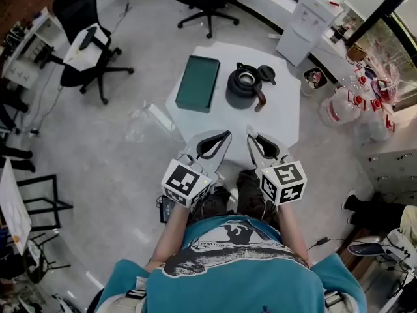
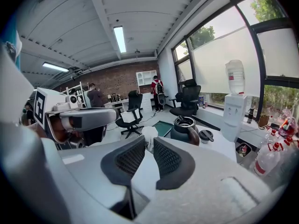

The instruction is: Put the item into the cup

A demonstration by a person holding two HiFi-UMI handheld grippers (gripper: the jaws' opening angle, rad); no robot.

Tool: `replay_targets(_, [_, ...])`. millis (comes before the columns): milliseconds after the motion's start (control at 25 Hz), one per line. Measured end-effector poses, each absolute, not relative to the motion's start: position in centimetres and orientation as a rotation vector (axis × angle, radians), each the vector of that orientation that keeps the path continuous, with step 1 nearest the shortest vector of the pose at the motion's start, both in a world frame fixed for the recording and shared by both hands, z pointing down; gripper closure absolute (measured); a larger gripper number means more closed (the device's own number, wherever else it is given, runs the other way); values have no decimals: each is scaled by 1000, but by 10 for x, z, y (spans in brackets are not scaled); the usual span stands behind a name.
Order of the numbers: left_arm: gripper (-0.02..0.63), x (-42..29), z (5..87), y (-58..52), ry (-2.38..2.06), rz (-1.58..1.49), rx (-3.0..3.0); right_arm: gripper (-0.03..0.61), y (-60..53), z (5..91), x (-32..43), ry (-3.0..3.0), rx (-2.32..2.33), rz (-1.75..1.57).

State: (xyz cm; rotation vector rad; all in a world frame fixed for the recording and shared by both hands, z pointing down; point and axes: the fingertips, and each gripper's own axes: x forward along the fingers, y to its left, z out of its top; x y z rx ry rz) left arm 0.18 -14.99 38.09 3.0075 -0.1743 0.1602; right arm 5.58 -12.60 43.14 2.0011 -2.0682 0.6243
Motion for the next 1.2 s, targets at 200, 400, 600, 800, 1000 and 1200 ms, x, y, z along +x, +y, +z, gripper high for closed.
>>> replay_targets(200, [614,5,380,-159,-219,165,3002,517,-136,432,61,-2096,1972,627])
replay_targets(400, [614,9,382,-176,-299,176,2993,517,-152,432,74,-2123,1928,609])
replay_targets(600, [614,27,385,-193,-374,188,2978,517,-165,436,94,-2151,1860,607])
replay_targets(800, [614,51,384,-209,-421,179,2964,517,-180,435,115,-2188,1794,623])
replay_targets(1000, [614,74,389,-215,-449,207,2952,517,-197,434,141,-2237,1751,635])
replay_targets(1200, [614,90,392,-217,-474,241,2940,517,-210,439,163,-2263,1700,660])
